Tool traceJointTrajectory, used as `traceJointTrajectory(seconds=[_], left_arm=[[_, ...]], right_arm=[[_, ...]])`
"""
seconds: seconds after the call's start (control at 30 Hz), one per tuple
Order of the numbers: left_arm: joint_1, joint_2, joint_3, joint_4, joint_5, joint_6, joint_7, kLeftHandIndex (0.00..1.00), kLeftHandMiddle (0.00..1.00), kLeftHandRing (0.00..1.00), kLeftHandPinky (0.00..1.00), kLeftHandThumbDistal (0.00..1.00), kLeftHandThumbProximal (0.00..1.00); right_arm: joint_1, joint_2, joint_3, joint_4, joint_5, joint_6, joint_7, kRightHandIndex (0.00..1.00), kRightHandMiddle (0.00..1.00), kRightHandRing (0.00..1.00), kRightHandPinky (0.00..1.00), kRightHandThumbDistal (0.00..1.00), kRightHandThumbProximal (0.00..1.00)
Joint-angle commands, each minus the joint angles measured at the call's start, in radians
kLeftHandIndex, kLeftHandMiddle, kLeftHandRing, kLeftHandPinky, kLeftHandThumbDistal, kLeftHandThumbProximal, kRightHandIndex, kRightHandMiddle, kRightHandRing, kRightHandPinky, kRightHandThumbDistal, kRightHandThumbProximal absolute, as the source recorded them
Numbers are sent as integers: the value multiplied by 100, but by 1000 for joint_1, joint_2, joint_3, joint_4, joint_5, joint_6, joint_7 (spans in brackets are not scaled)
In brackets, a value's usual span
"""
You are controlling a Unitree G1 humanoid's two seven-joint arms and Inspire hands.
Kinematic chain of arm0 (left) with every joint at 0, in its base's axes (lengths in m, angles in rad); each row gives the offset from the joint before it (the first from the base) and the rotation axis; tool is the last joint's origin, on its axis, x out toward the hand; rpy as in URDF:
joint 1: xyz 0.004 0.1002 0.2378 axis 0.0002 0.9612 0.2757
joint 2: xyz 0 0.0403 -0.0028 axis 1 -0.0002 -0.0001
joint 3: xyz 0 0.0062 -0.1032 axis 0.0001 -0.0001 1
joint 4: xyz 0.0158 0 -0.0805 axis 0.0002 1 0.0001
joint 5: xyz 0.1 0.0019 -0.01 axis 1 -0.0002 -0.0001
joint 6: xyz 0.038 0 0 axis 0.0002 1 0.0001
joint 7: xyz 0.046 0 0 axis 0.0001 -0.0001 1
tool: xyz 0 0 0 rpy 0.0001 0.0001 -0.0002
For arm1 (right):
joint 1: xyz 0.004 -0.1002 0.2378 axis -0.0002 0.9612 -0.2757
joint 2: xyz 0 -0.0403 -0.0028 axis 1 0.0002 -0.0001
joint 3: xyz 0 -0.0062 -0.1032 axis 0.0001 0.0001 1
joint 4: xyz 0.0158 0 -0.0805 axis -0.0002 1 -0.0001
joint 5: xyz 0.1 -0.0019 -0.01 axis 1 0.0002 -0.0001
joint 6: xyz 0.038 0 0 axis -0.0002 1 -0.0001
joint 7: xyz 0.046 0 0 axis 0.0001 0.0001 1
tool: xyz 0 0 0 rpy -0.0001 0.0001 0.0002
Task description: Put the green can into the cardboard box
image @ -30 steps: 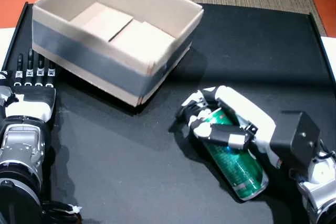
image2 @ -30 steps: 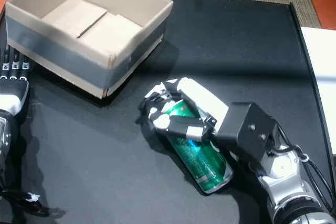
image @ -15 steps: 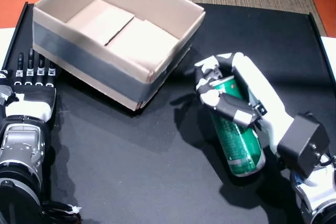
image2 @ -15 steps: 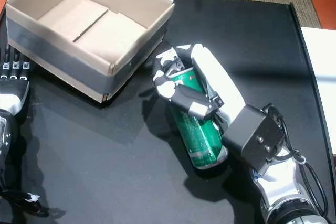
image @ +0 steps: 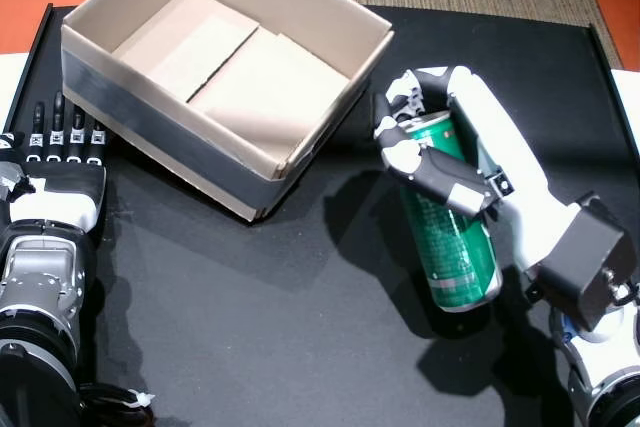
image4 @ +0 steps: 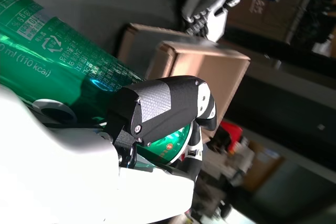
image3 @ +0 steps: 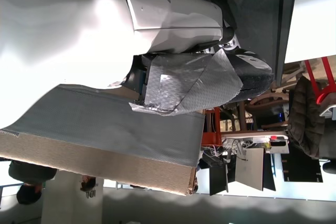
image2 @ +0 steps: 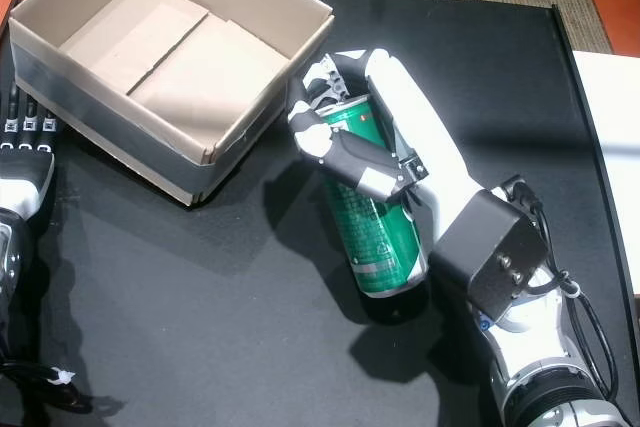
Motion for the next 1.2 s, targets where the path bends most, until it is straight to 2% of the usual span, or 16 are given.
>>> traceJointTrajectory(seconds=[0.0, 0.13, 0.23, 0.27, 0.37, 0.4, 0.43, 0.47, 0.53, 0.67, 0.73, 0.8, 0.9, 1.03, 1.07, 1.17], left_arm=[[7, 5, -8, 5, 7, 3, -7, 63, 66, 75, 86, 0, 100], [11, 3, -8, 5, 7, 1, -20, 65, 68, 78, 88, 0, 100], [16, 1, -27, 5, 30, -14, -15, 66, 68, 78, 89, 0, 100], [22, 3, -81, 4, 91, -42, -6, 64, 67, 76, 88, 0, 100], [49, 15, -338, -3, 383, -203, 49, 55, 56, 63, 75, 5, 73], [53, 18, -396, -4, 452, -250, 75, 53, 53, 58, 70, 19, 65], [59, 20, -440, -5, 507, -302, 95, 51, 51, 56, 68, 22, 63], [64, 22, -469, -5, 543, -339, 111, 51, 51, 55, 67, 20, 62], [78, 22, -514, -5, 605, -406, 161, 53, 52, 58, 71, 2, 65], [107, 48, -626, -1, 758, -524, 292, 57, 53, 59, 79, 0, 81], [109, 73, -666, -1, 807, -548, 309, 57, 55, 60, 80, 0, 78], [103, 93, -682, -2, 830, -565, 312, 56, 53, 59, 80, 0, 75], [89, 104, -673, -1, 822, -565, 291, 62, 52, 61, 85, 0, 76], [78, 91, -620, 2, 760, -533, 233, 63, 54, 62, 85, 0, 79], [77, 87, -610, 2, 749, -524, 225, 63, 55, 62, 85, 4, 80], [83, 83, -603, 4, 747, -509, 228, 63, 52, 64, 89, 0, 82]], right_arm=[[-65, 14, -20, -13, 8, -57, -44, 0, 0, 11, 21, 41, 18], [-122, 31, -37, -8, 21, -75, -78, 0, 0, 10, 20, 42, 14], [-143, 29, -43, -3, 12, -87, -98, 0, 0, 7, 18, 42, 17], [-145, 25, -39, -3, -2, -91, -117, 0, 0, 6, 17, 43, 19], [-138, 15, -32, 3, -25, -102, -145, 0, 0, 7, 17, 46, 19], [-134, 16, -33, 6, -24, -103, -143, 0, 0, 7, 18, 47, 18], [-130, 17, -35, 9, -21, -101, -139, 0, 0, 7, 18, 50, 17], [-127, 19, -35, 11, -20, -98, -138, 0, 0, 6, 18, 51, 17], [-122, 17, -33, 12, -30, -91, -151, 0, 0, 5, 17, 48, 19], [-126, 11, -33, 16, -37, -88, -160, 0, 0, 1, 16, 50, 22], [-132, 13, -40, 19, -23, -87, -147, 0, 0, 2, 17, 51, 22], [-136, 16, -47, 20, -10, -82, -141, 0, 0, 3, 16, 53, 20], [-137, 20, -51, 21, -7, -71, -148, 0, 0, 1, 16, 51, 20], [-139, 21, -53, 21, 0, -64, -137, 0, 0, 3, 16, 54, 20], [-141, 21, -54, 21, 1, -64, -134, 0, 0, 3, 16, 54, 20], [-146, 19, -57, 21, 2, -66, -137, 0, 0, 2, 16, 53, 18]])
